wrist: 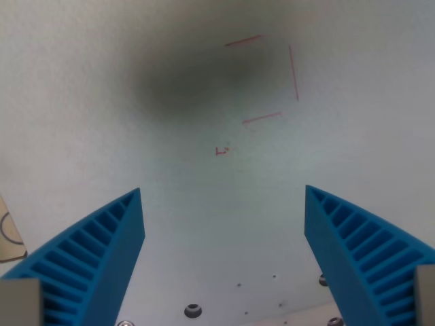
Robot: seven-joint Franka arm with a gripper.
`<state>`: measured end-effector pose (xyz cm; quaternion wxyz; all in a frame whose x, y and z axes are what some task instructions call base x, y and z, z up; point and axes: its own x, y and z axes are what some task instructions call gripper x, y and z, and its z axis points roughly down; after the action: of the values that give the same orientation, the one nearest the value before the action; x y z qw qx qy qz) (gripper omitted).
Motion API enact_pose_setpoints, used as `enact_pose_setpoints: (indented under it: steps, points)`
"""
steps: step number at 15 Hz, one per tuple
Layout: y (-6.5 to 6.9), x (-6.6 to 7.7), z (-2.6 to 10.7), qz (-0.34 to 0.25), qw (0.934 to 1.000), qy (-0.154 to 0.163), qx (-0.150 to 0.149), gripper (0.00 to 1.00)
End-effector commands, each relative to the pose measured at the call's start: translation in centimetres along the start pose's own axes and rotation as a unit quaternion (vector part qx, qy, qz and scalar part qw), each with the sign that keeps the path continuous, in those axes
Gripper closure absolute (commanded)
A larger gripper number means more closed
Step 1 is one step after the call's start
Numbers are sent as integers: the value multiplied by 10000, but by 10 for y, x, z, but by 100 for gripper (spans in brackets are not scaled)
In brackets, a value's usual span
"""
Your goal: Rotate around base negative x
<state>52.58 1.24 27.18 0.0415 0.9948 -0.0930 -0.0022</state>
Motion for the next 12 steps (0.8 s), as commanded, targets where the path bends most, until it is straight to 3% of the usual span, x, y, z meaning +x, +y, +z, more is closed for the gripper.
enact_pose_setpoints:
  steps: [1,12]
  points:
    - [-3,-1,-2,108,9952,176,-957,0]
    - [-3,-1,-2,113,9869,285,-1584,0]
